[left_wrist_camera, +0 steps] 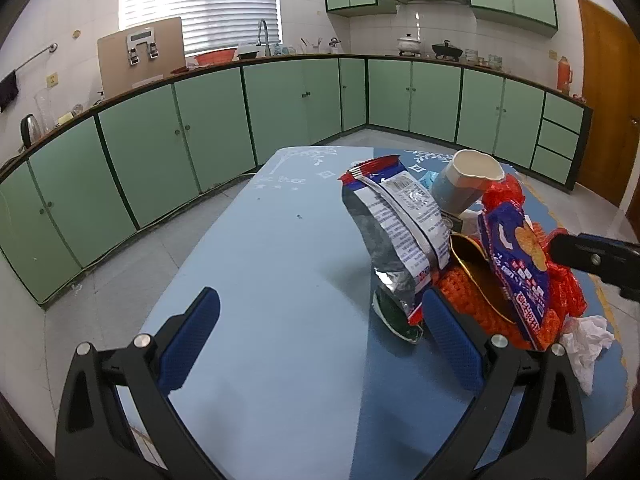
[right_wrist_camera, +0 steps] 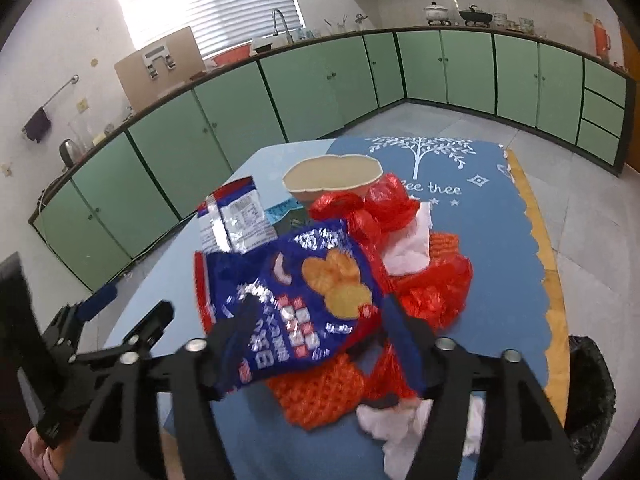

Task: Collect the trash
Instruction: 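Reach both tools into the trash pile toward the two snack bags, then grasp the blue biscuit bag with the right tool while the left tool grasps the silver snack bag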

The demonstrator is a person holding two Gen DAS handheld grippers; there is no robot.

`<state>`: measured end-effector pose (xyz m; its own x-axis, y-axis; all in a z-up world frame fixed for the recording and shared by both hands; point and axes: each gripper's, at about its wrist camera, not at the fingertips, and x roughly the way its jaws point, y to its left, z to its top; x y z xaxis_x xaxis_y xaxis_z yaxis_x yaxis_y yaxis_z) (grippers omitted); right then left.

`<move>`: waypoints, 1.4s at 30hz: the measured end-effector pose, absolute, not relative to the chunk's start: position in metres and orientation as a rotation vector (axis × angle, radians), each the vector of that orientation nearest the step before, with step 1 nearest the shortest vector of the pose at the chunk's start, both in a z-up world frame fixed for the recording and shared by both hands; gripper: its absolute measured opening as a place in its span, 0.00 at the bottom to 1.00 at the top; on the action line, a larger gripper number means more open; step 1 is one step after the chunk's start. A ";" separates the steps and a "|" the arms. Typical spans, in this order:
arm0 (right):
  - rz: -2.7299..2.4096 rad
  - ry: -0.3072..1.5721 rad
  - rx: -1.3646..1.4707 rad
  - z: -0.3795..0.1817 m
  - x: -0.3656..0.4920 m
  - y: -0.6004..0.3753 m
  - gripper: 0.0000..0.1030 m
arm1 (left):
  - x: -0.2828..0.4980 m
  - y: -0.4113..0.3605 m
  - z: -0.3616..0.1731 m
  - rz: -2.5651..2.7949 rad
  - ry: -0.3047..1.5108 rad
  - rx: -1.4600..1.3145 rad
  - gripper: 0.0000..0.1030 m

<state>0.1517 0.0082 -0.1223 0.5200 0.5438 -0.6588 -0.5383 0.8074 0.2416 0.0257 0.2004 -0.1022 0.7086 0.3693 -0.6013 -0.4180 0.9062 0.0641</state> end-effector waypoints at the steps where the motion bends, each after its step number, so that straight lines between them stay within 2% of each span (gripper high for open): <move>1: 0.650 0.797 0.006 -0.124 0.156 0.010 0.74 | 0.026 0.201 -0.102 0.440 0.650 -0.079 0.95; 4: 0.665 0.827 0.013 -0.132 0.174 0.017 0.78 | 0.028 0.206 -0.103 0.445 0.654 -0.080 0.95; 10: 0.684 0.896 0.028 -0.151 0.198 0.027 0.78 | 0.032 0.217 -0.106 0.466 0.661 -0.078 0.95; 12: 0.700 0.906 0.022 -0.154 0.199 0.028 0.69 | 0.034 0.219 -0.107 0.471 0.663 -0.078 0.95; 14: 0.700 0.903 0.003 -0.157 0.197 0.029 0.50 | 0.037 0.223 -0.108 0.476 0.667 -0.080 0.95; 16: 0.706 0.904 -0.006 -0.158 0.197 0.029 0.37 | 0.041 0.226 -0.109 0.477 0.672 -0.082 0.95; 18: 0.713 0.900 -0.010 -0.159 0.196 0.027 0.28 | 0.043 0.226 -0.110 0.477 0.673 -0.080 0.95; 19: 0.719 0.895 -0.013 -0.158 0.195 0.027 0.18 | 0.044 0.226 -0.110 0.475 0.673 -0.080 0.95; 20: 0.719 0.893 -0.015 -0.158 0.195 0.027 0.16 | 0.045 0.226 -0.110 0.474 0.673 -0.082 0.95; 26: 0.743 0.855 0.003 -0.146 0.189 0.020 0.12 | 0.049 0.228 -0.109 0.465 0.671 -0.093 0.95; 35: 0.713 0.772 0.037 -0.113 0.184 -0.003 0.11 | 0.067 0.234 -0.107 0.411 0.655 -0.127 0.95; 42: 0.647 0.811 0.035 -0.119 0.187 -0.018 0.11 | 0.086 0.235 -0.111 0.340 0.663 -0.167 0.95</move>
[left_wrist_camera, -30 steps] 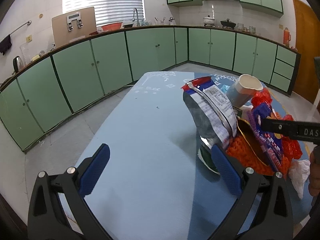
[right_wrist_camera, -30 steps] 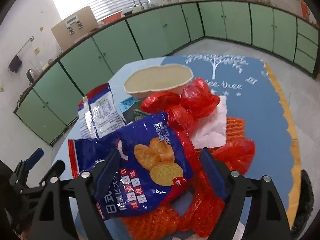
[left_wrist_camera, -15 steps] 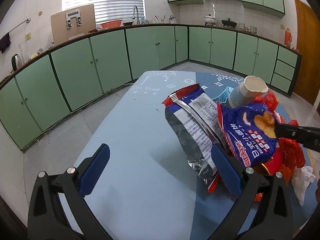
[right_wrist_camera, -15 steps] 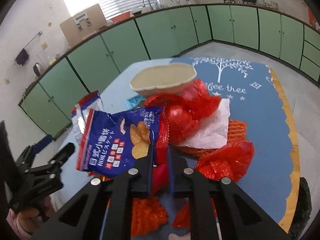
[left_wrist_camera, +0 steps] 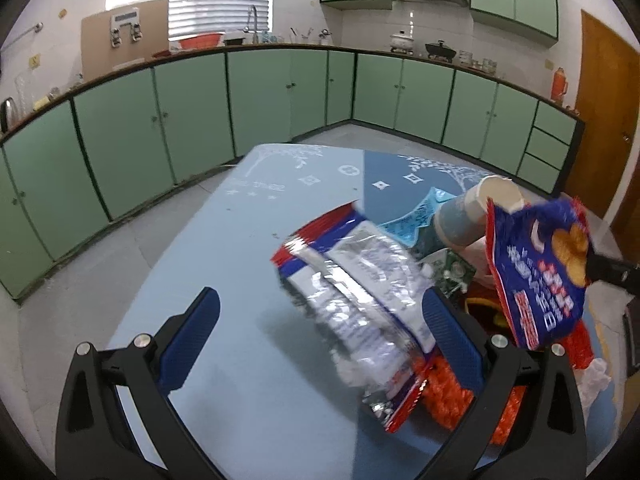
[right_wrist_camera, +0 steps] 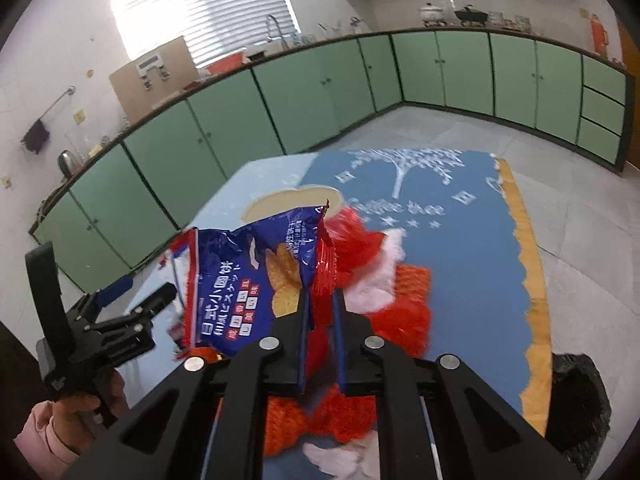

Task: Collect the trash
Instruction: 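Grasp the blue biscuit bag with the right tool while the left tool grasps the silver snack bag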

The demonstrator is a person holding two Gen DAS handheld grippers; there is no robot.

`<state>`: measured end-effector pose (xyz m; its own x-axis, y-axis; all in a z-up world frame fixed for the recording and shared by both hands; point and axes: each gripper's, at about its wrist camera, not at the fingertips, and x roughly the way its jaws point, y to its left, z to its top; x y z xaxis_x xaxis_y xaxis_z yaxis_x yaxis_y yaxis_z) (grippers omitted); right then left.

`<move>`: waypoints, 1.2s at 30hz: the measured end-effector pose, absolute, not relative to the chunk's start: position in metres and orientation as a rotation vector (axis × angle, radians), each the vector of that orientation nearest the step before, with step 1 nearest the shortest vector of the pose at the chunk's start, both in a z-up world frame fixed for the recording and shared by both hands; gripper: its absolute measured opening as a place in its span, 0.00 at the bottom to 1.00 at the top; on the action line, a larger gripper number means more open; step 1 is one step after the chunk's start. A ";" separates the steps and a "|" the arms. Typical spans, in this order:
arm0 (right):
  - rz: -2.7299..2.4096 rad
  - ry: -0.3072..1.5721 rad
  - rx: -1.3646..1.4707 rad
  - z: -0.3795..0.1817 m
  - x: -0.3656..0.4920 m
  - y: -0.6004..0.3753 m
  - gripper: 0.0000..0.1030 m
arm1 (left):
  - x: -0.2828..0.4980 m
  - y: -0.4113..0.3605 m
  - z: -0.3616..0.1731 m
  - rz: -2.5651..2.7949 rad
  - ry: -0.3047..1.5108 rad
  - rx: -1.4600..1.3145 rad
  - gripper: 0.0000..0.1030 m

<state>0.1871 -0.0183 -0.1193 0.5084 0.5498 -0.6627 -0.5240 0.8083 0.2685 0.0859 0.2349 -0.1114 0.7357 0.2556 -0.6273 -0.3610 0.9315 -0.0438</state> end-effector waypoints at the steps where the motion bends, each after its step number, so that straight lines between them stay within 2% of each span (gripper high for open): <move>1: 0.641 0.821 0.029 -0.122 0.187 -0.019 0.11 | 0.088 0.235 -0.112 0.333 0.662 -0.170 0.95; 2: 0.640 0.827 0.026 -0.124 0.187 -0.020 0.11 | 0.090 0.234 -0.112 0.322 0.661 -0.171 0.90; 4: 0.635 0.838 0.023 -0.127 0.186 -0.021 0.12 | 0.095 0.232 -0.113 0.297 0.665 -0.174 0.73; 5: 0.632 0.840 0.020 -0.128 0.186 -0.021 0.12 | 0.098 0.231 -0.114 0.280 0.673 -0.183 0.61; 7: 0.626 0.842 0.013 -0.129 0.185 -0.021 0.13 | 0.103 0.232 -0.117 0.252 0.687 -0.213 0.53; 9: 0.627 0.844 0.015 -0.130 0.185 -0.021 0.13 | 0.105 0.232 -0.120 0.235 0.691 -0.229 0.33; 10: 0.628 0.844 0.016 -0.130 0.185 -0.021 0.13 | 0.105 0.232 -0.121 0.223 0.692 -0.234 0.28; 12: 0.627 0.846 0.014 -0.131 0.185 -0.021 0.13 | 0.106 0.231 -0.124 0.204 0.693 -0.246 0.09; 14: 0.625 0.847 0.011 -0.132 0.184 -0.021 0.15 | 0.106 0.230 -0.126 0.190 0.694 -0.260 0.03; 17: 0.617 0.839 -0.003 -0.132 0.182 -0.020 0.19 | 0.103 0.230 -0.128 0.198 0.697 -0.257 0.05; 19: 0.618 0.833 -0.005 -0.130 0.180 -0.020 0.24 | 0.098 0.233 -0.130 0.218 0.703 -0.257 0.17; 20: 0.620 0.828 -0.002 -0.129 0.179 -0.021 0.29 | 0.095 0.235 -0.130 0.232 0.704 -0.257 0.48; 21: 0.620 0.822 -0.002 -0.128 0.178 -0.021 0.31 | 0.091 0.236 -0.130 0.254 0.697 -0.257 0.70; 22: 0.620 0.818 -0.002 -0.127 0.178 -0.020 0.35 | 0.088 0.238 -0.130 0.264 0.690 -0.258 0.74; 27: 0.618 0.818 -0.003 -0.127 0.178 -0.018 0.38 | 0.090 0.247 -0.137 0.247 0.721 -0.306 0.82; 32: 0.614 0.818 -0.003 -0.128 0.179 -0.018 0.38 | 0.107 0.241 -0.151 0.204 0.779 -0.302 0.86; 35: 0.613 0.819 0.003 -0.128 0.181 -0.019 0.38 | 0.114 0.241 -0.157 0.177 0.795 -0.317 0.85; 36: 0.612 0.821 0.003 -0.129 0.181 -0.019 0.38 | 0.115 0.241 -0.158 0.172 0.798 -0.315 0.79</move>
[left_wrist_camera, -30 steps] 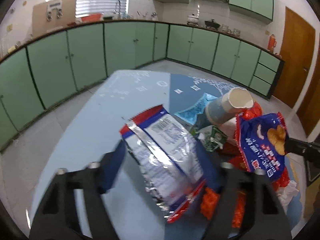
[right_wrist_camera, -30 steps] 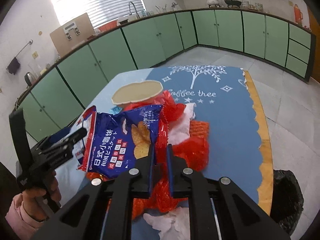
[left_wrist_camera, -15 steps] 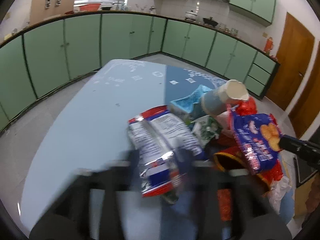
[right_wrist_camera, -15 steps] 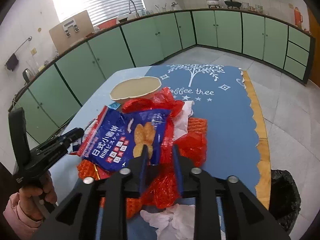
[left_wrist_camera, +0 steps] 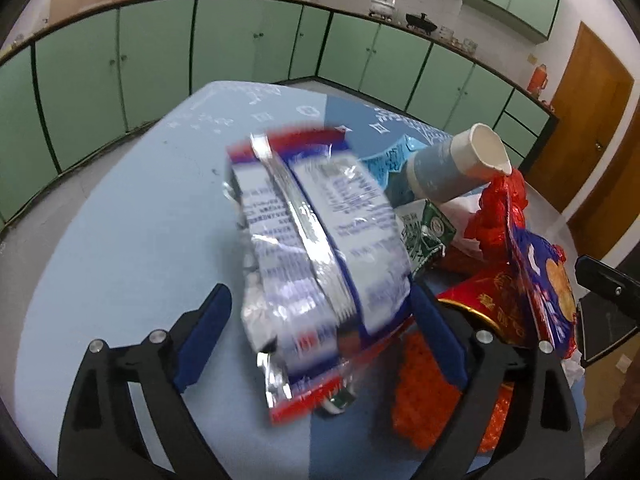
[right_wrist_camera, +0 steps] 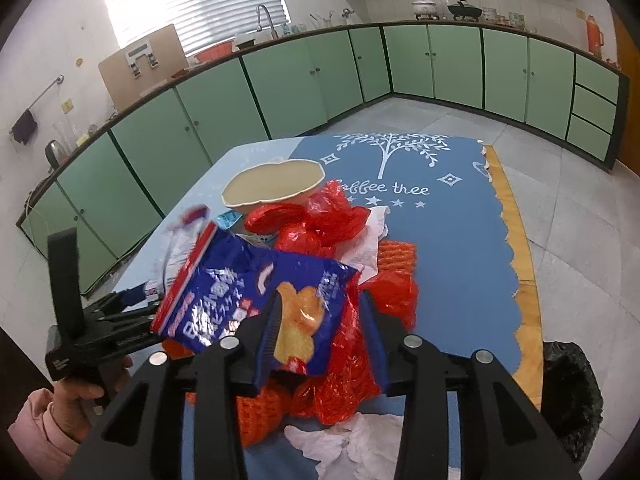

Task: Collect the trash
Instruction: 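Grasp the blue biscuit bag with the right tool while the left tool grasps the silver snack bag, then carry both bags to the black bin and open both tools to drop them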

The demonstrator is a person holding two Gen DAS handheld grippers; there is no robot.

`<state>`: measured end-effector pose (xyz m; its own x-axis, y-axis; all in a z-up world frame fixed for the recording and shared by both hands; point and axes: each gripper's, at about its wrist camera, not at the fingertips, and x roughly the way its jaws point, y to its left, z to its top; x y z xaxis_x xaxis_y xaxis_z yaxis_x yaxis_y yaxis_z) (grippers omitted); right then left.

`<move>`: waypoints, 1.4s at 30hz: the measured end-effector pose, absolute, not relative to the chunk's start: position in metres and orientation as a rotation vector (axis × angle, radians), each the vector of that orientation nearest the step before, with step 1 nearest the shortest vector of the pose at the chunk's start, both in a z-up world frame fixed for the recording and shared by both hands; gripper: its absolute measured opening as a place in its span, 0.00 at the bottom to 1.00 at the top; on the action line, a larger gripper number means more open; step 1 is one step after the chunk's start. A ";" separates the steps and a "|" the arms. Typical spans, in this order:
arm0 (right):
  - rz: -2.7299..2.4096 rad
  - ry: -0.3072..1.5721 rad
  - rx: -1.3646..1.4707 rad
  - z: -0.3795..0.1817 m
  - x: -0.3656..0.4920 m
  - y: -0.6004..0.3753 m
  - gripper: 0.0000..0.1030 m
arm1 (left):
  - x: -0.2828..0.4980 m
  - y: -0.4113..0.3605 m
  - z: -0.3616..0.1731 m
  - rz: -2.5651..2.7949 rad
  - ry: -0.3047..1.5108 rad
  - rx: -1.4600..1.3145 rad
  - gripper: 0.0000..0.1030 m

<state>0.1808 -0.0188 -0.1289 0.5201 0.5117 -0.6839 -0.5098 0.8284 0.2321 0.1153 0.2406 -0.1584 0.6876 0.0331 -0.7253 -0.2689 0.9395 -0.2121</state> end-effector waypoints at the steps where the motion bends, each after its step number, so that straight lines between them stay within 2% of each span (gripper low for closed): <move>1: 0.612 0.821 0.003 -0.129 0.181 -0.019 0.38 | 0.117 0.239 -0.159 0.162 0.800 -0.311 0.75; 2: 0.612 0.821 0.003 -0.129 0.181 -0.019 0.38 | 0.118 0.238 -0.159 0.151 0.802 -0.309 0.63; 3: 0.611 0.821 0.003 -0.129 0.181 -0.019 0.38 | 0.119 0.237 -0.159 0.146 0.804 -0.306 0.57; 7: 0.629 0.822 -0.002 -0.128 0.178 -0.017 0.39 | 0.115 0.232 -0.151 0.125 0.780 -0.299 0.48; 11: 0.666 0.817 -0.003 -0.127 0.170 -0.014 0.50 | 0.105 0.228 -0.139 0.128 0.753 -0.283 0.41; 12: 0.678 0.816 -0.005 -0.127 0.167 -0.012 0.50 | 0.101 0.228 -0.137 0.135 0.748 -0.274 0.34; 13: 0.690 0.817 -0.005 -0.126 0.164 -0.011 0.50 | 0.095 0.228 -0.133 0.146 0.747 -0.260 0.31; 16: 0.729 0.824 0.013 -0.126 0.157 -0.006 0.54 | 0.085 0.227 -0.128 0.160 0.748 -0.245 0.31; 20: 0.785 0.823 -0.007 -0.126 0.145 0.010 0.59 | 0.072 0.224 -0.121 0.165 0.744 -0.245 0.22; 30: 0.765 0.815 -0.191 -0.146 0.133 0.051 0.62 | 0.045 0.220 -0.124 0.161 0.760 -0.229 0.21; 31: 0.763 0.818 -0.189 -0.147 0.134 0.051 0.59 | 0.044 0.221 -0.126 0.160 0.762 -0.226 0.21; 33: 0.775 0.834 -0.170 -0.148 0.138 0.050 0.47 | 0.044 0.222 -0.127 0.160 0.767 -0.222 0.21; 35: 0.795 0.838 -0.153 -0.146 0.138 0.049 0.31 | 0.045 0.221 -0.128 0.159 0.768 -0.223 0.21; 36: 0.807 0.844 -0.143 -0.144 0.138 0.048 0.26 | 0.045 0.221 -0.128 0.159 0.768 -0.221 0.21; 38: 0.817 0.844 -0.122 -0.142 0.138 0.045 0.22 | 0.047 0.221 -0.126 0.159 0.767 -0.213 0.21; 42: 0.835 0.814 -0.092 -0.130 0.133 0.038 0.20 | 0.046 0.214 -0.122 0.149 0.758 -0.186 0.21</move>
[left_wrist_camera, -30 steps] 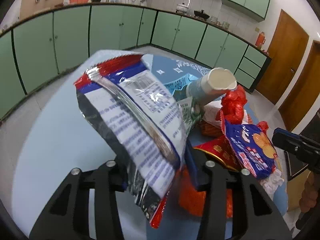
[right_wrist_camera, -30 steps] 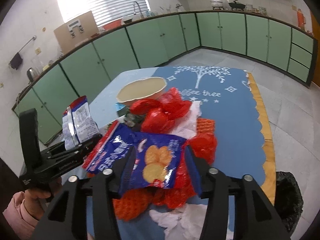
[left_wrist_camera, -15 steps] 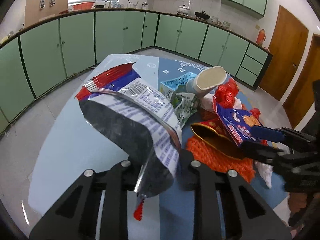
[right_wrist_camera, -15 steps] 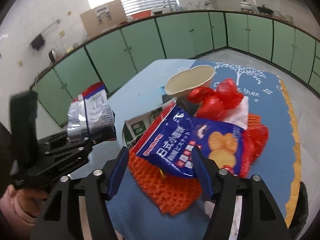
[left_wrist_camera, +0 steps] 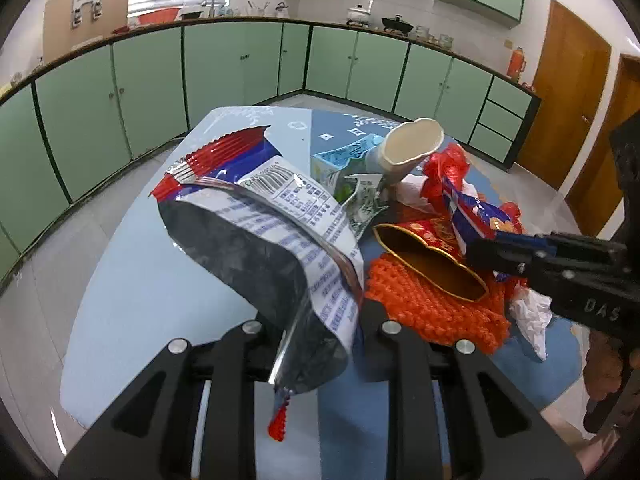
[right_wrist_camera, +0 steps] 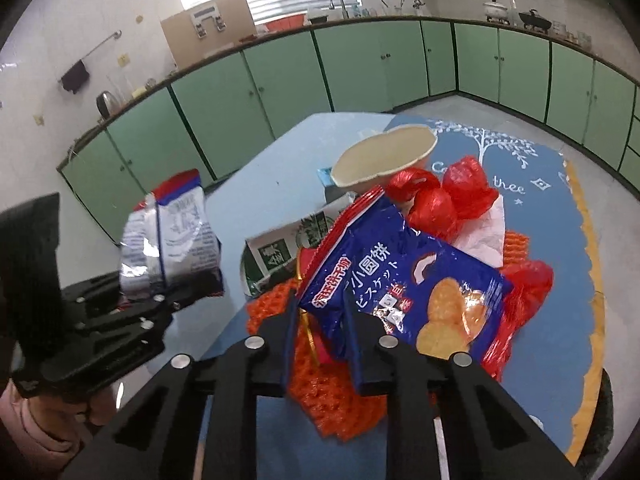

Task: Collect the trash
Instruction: 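Carry both bags to the black bin and open both tools to drop them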

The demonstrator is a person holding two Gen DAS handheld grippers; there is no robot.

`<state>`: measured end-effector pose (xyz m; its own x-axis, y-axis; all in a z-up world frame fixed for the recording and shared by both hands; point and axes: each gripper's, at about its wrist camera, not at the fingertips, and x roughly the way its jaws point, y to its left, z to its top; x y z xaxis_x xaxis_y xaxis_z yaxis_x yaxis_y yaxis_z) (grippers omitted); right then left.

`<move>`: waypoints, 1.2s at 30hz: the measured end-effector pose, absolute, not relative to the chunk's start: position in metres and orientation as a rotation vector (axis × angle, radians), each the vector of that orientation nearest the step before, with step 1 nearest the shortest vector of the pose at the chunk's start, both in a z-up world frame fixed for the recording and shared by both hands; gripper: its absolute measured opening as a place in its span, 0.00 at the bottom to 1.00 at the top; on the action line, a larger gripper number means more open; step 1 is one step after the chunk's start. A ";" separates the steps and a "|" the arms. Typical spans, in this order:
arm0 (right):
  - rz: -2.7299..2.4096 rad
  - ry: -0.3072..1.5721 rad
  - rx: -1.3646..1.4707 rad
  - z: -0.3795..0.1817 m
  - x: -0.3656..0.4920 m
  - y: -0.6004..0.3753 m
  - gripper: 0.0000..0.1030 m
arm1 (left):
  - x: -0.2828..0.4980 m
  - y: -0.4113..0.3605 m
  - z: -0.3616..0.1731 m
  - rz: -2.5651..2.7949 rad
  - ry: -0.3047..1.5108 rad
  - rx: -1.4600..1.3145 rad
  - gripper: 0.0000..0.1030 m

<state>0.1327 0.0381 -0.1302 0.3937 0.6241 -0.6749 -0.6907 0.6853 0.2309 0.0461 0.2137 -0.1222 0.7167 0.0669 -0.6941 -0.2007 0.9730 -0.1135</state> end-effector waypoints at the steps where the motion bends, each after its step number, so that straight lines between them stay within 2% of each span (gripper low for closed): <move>1: 0.839 0.807 -0.090 -0.127 0.132 0.037 0.10 | 0.045 0.212 -0.122 0.144 0.755 -0.180 0.21; 4: 0.834 0.783 -0.074 -0.117 0.130 0.030 0.02 | 0.043 0.206 -0.118 0.127 0.743 -0.170 0.21; 16: 0.781 0.660 0.022 -0.065 0.125 -0.024 0.02 | 0.047 0.164 -0.090 0.034 0.677 -0.113 0.21; 24: 0.634 0.581 0.062 -0.038 0.117 -0.099 0.02 | 0.067 0.095 -0.069 -0.124 0.623 -0.071 0.21; 29: 0.459 0.596 0.102 -0.048 0.112 -0.166 0.02 | 0.088 0.034 -0.075 -0.279 0.628 -0.041 0.21; 36: 0.206 0.679 0.198 -0.093 0.108 -0.270 0.02 | 0.124 -0.064 -0.099 -0.517 0.696 -0.022 0.21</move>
